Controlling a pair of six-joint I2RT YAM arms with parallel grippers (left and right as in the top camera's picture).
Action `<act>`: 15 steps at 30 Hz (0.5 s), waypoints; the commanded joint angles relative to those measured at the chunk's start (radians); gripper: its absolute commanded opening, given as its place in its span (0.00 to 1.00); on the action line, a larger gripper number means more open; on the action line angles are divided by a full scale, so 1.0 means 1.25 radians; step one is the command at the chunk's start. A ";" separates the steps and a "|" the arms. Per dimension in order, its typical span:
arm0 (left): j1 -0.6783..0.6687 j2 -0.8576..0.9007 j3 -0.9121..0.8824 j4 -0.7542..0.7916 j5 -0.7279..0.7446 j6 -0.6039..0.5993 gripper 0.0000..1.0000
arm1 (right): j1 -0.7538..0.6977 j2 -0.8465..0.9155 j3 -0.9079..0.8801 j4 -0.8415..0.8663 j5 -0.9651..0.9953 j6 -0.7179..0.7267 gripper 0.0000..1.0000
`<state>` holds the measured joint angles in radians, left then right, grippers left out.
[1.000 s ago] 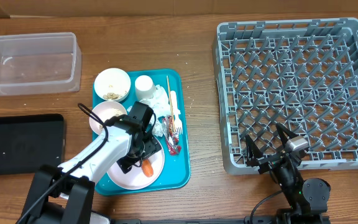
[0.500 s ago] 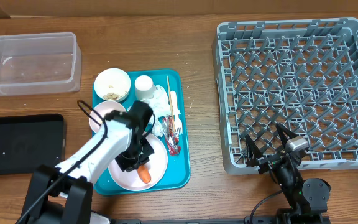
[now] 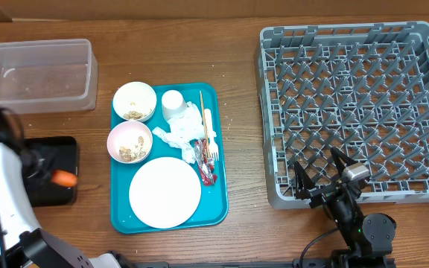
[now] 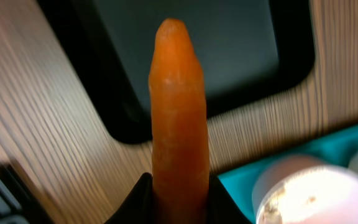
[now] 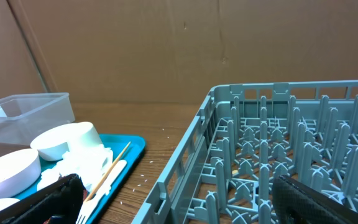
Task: Sort waste into correct bins and load items into the dishwasher rack
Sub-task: 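Carry the carrot left and release it onto the black tray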
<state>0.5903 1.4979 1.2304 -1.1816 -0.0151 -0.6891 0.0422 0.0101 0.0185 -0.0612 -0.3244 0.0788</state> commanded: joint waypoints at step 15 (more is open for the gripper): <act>0.172 0.194 -0.003 0.251 -0.014 -0.013 0.68 | 0.006 -0.006 -0.008 0.005 0.008 0.002 1.00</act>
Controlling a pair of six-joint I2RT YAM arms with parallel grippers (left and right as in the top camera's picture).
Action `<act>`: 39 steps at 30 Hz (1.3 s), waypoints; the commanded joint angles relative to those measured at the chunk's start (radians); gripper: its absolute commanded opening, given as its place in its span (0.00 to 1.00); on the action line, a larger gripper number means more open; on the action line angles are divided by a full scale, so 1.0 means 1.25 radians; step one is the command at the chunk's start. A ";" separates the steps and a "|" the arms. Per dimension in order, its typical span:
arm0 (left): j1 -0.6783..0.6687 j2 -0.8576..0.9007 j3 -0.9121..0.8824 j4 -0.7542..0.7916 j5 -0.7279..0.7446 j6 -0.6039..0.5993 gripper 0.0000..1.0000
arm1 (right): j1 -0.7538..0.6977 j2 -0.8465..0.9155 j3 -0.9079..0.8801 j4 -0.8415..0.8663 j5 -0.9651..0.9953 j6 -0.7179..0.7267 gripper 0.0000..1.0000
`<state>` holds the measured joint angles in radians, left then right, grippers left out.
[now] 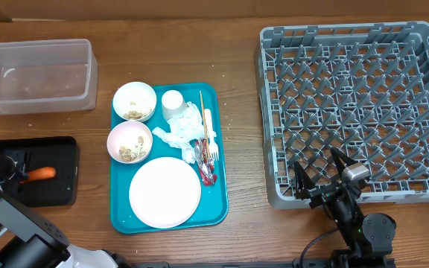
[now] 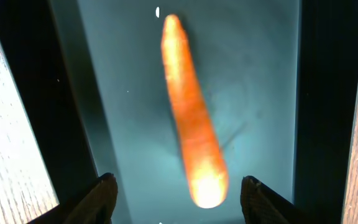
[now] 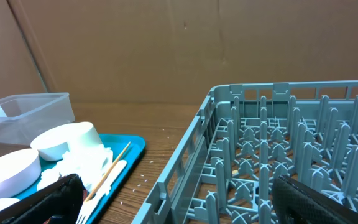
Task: Sort waste into correct bins and load items into the dishwasher rack
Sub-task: 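Carry the carrot left and release it onto the black tray, then move the left gripper to the front white bowl and grip its rim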
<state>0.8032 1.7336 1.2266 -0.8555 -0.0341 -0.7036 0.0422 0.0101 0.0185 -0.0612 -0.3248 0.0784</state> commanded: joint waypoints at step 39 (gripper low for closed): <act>-0.772 0.069 0.075 -0.114 0.003 0.244 0.72 | 0.006 -0.006 -0.008 0.005 0.008 0.002 1.00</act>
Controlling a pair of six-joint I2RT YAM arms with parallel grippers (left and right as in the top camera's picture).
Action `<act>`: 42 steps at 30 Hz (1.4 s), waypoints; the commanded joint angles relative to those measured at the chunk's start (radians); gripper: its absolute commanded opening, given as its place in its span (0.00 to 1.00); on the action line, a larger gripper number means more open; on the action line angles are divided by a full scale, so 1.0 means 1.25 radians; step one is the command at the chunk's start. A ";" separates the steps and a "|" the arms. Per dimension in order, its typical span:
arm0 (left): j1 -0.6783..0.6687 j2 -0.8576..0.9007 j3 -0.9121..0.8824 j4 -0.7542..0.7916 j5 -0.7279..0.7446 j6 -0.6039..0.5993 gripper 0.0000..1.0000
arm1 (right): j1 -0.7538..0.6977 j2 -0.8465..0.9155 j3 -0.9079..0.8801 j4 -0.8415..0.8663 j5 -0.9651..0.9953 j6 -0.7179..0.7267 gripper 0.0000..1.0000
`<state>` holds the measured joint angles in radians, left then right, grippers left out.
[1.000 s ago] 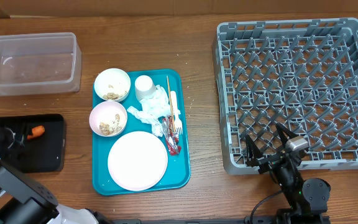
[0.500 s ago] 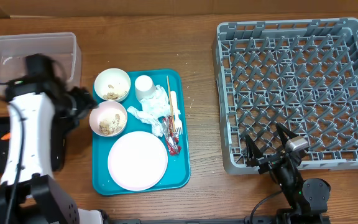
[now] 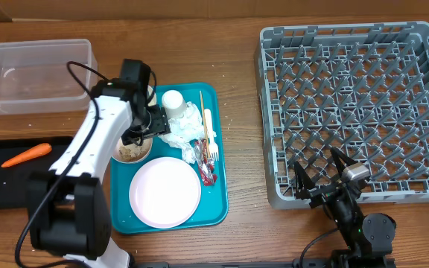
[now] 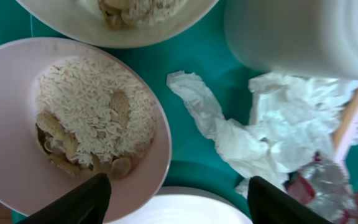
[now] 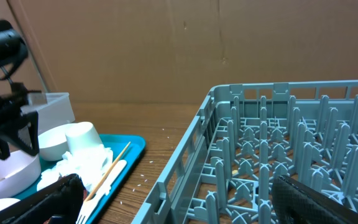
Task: Sort waste into correct bins and load items into the dishwasher rack
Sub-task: 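Move the left gripper to the front white bowl and grip its rim, then lift the bowl with the left gripper over the black tray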
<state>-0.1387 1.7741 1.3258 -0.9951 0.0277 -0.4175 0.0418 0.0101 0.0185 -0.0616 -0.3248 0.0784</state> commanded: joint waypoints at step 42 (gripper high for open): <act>-0.027 0.056 -0.084 0.042 -0.114 -0.001 0.04 | 0.006 -0.006 -0.008 0.005 0.008 0.002 1.00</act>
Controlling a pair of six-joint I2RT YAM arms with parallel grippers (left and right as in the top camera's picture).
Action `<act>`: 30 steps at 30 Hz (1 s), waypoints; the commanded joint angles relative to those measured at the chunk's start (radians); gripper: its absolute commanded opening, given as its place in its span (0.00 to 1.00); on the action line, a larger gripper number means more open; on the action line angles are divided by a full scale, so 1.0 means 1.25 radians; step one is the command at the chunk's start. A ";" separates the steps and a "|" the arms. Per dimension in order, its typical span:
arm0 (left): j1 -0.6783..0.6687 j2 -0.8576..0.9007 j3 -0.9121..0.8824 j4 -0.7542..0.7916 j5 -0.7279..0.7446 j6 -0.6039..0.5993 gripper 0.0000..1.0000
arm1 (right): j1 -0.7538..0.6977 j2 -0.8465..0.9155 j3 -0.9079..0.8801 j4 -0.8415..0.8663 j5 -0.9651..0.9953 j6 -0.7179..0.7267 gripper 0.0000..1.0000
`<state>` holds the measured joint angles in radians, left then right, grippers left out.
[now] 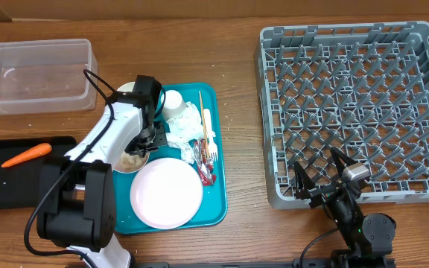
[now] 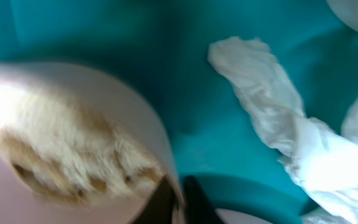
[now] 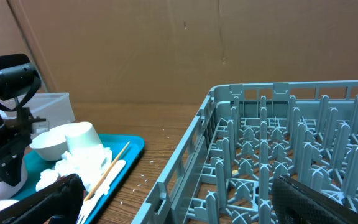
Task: Sort waste into correct bins and load items into the dishwasher rack
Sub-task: 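Lift the bowl with the left gripper over the black tray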
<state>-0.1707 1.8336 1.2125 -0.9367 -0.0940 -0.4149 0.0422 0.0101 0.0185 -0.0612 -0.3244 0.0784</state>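
A pink bowl holding rice and food scraps sits on the teal tray, mostly hidden under my left arm in the overhead view. My left gripper is shut on the bowl's right rim, one finger inside and one outside. Crumpled white tissue lies just right of it. The tray also carries a white plate, a white cup, a wooden fork and a red wrapper. The grey dishwasher rack stands at the right. My right gripper rests open at the rack's front edge.
A black bin at the left front holds an orange carrot. A clear plastic bin stands at the back left. A second white bowl sits on the tray's far left corner, partly under my left arm.
My left gripper was open above the pink bowl and the tissue. It is now lower and shut on the bowl's right rim. The right arm has not moved.
My left gripper first held the carrot over the black bin. Then the carrot lay in the bin with the gripper open above it. Later the gripper hung open over the tray's pink bowl, and now it grips that bowl's rim.
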 commanded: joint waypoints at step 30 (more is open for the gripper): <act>0.341 -0.032 0.473 -0.389 0.173 -0.012 0.04 | 0.006 -0.006 -0.008 0.005 0.008 0.002 1.00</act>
<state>0.1314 1.8297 1.7805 -1.4246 -0.0544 -0.4976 0.0422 0.0101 0.0185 -0.0608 -0.3248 0.0788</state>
